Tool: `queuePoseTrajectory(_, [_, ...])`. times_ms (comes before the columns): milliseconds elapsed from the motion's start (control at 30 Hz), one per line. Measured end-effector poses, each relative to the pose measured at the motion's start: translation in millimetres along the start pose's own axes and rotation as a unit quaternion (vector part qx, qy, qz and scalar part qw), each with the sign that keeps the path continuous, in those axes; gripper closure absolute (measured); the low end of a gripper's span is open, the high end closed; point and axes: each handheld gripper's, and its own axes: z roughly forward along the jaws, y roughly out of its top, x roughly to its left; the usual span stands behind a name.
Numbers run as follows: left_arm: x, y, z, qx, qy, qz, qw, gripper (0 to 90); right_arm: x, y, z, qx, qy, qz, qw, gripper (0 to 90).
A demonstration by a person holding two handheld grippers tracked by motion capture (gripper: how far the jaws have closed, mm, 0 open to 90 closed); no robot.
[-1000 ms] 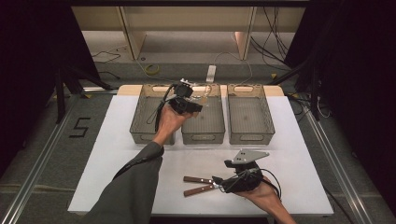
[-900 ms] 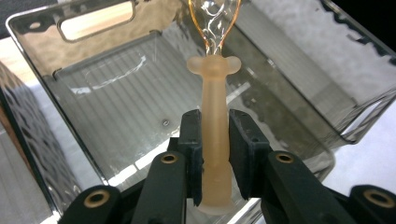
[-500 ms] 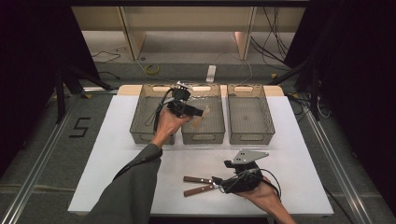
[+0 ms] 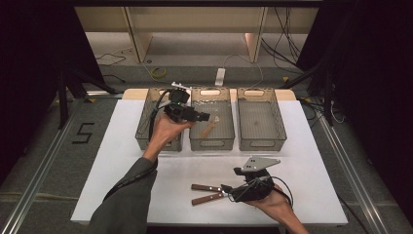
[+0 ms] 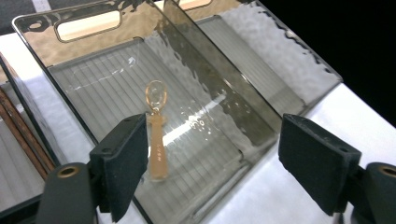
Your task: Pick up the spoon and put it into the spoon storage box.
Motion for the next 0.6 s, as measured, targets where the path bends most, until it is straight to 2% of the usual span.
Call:
queuePoseTrajectory(133, [4.3, -20.9, -14.4, -0.016, -0.010, 0.000, 0.9998, 22.4, -1.3, -0.2, -0.9, -0.001, 0.002, -0.002, 1.0000, 27.4])
queuePoseTrajectory(200, [5.7, -34.3, -23.2, -0.032, -0.027, 0.002, 0.9991, 22.2, -1.4, -0.3, -0.8, 0.001, 0.004, 0.000, 1.0000, 27.3])
queuePoseTrajectory(233, [6.0, -41.7, -25.6, -0.041, -0.040, -0.004, 0.9983, 22.5, -1.2, -0.3, -0.8, 0.002, 0.006, -0.001, 1.0000, 27.4])
queuePoseTrajectory(267, [6.4, -46.8, -26.4, -0.031, -0.048, 0.000, 0.9984, 23.6, -0.9, -0.2, -0.3, 0.003, 0.008, -0.001, 1.0000, 27.3])
queuePoseTrajectory(300, [4.8, -51.2, -27.5, -0.022, -0.037, 0.013, 0.9990, 23.4, -0.9, 0.0, 0.4, 0.007, 0.012, -0.005, 0.9999, 27.1])
queuePoseTrajectory(333, [3.4, -55.6, -29.7, -0.025, -0.021, 0.025, 0.9992, 22.9, 0.0, 0.1, 0.9, 0.006, 0.011, -0.006, 0.9999, 27.0])
queuePoseTrajectory(367, [3.5, -59.7, -31.9, -0.029, -0.022, 0.027, 0.9990, 22.9, 0.3, 0.0, 1.0, 0.008, 0.012, -0.009, 0.9999, 27.1])
queuePoseTrajectory(400, [4.1, -63.5, -33.5, -0.034, -0.028, 0.020, 0.9989, 22.9, 0.9, -0.1, 1.2, 0.009, 0.013, -0.013, 0.9998, 27.0])
queuePoseTrajectory(500, [2.6, -73.2, -37.2, -0.038, -0.021, 0.021, 0.9988, 21.5, 3.4, 0.6, 1.5, 0.008, 0.014, -0.012, 0.9998, 27.0])
queuePoseTrajectory(600, [-3.5, -79.4, -39.7, -0.034, -0.013, 0.038, 0.9986, 18.6, 4.3, 0.0, 2.1, 0.013, 0.015, -0.019, 0.9996, 27.0])
